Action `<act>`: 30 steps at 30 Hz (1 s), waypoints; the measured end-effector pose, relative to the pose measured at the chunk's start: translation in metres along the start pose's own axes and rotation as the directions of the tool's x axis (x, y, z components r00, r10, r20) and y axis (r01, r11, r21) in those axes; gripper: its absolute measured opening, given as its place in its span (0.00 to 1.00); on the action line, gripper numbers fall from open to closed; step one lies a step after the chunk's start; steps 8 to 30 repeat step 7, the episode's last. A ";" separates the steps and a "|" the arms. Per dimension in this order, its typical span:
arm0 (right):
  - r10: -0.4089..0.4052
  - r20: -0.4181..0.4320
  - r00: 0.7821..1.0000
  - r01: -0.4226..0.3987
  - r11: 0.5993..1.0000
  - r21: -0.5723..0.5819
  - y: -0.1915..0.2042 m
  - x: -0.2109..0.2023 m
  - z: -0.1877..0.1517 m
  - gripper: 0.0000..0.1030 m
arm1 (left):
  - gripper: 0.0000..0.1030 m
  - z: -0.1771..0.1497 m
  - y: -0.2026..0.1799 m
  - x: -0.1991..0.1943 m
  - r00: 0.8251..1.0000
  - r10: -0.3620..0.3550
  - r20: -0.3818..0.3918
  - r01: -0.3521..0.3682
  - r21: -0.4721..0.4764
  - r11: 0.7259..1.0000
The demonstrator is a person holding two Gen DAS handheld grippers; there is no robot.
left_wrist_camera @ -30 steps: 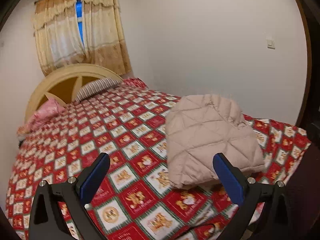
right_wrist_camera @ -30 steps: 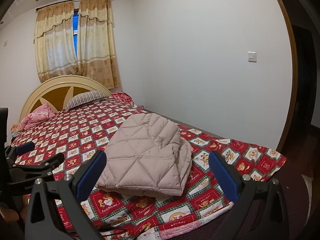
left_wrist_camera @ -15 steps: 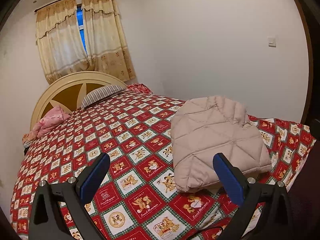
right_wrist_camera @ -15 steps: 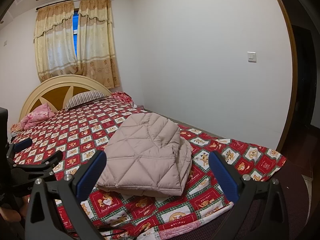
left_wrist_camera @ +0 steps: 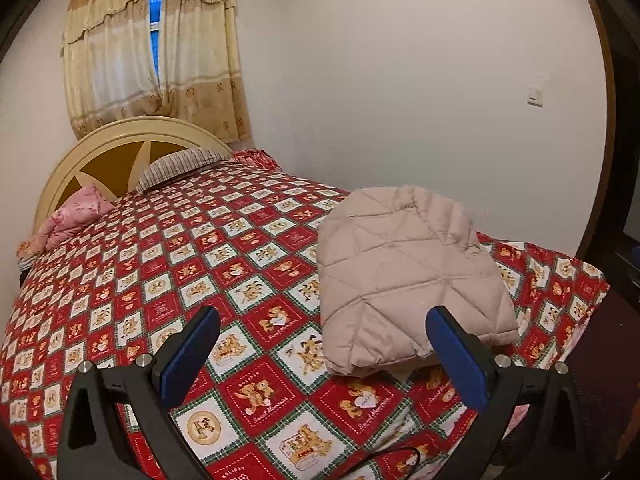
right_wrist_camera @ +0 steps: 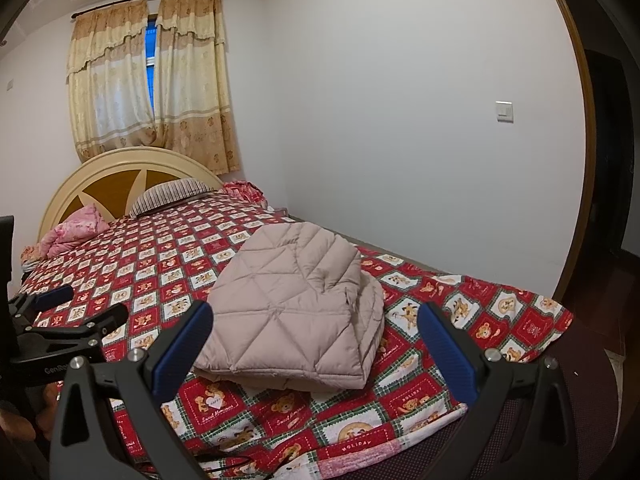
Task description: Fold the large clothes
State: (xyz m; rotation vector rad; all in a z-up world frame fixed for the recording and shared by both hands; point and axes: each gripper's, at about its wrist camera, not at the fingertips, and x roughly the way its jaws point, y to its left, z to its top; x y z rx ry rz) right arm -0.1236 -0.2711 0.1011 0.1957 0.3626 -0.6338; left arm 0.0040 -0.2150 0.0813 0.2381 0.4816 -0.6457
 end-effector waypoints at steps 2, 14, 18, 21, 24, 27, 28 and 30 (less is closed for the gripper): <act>-0.001 -0.004 1.000 0.001 1.000 0.004 0.000 0.001 -0.001 1.00 | 0.99 0.000 0.002 0.000 1.000 0.014 0.007 -0.014 -0.003 1.000; -0.008 -0.009 1.000 0.009 1.000 0.007 0.002 0.000 -0.002 1.00 | 0.99 0.000 0.007 0.002 0.997 0.073 0.017 -0.073 0.000 0.997; -0.008 -0.009 1.000 0.009 1.000 0.007 0.002 0.000 -0.002 1.00 | 0.99 0.000 0.007 0.002 0.997 0.073 0.017 -0.073 0.000 0.997; -0.008 -0.009 1.000 0.009 1.000 0.007 0.002 0.000 -0.002 1.00 | 0.99 0.000 0.007 0.002 0.997 0.073 0.017 -0.073 0.000 0.997; -0.008 -0.009 1.000 0.009 1.000 0.007 0.002 0.000 -0.002 1.00 | 0.99 0.000 0.007 0.002 0.997 0.073 0.017 -0.073 0.000 0.997; -0.008 -0.009 1.000 0.009 1.000 0.007 0.002 0.000 -0.002 1.00 | 0.99 0.000 0.007 0.002 0.997 0.073 0.017 -0.073 0.000 0.997; -0.008 -0.009 1.000 0.009 1.000 0.007 0.002 0.000 -0.002 1.00 | 0.99 0.000 0.007 0.002 0.997 0.073 0.017 -0.073 0.000 0.997; -0.008 -0.009 1.000 0.009 1.000 0.007 0.002 0.000 -0.002 1.00 | 0.99 0.000 0.007 0.002 0.997 0.073 0.017 -0.073 0.000 0.997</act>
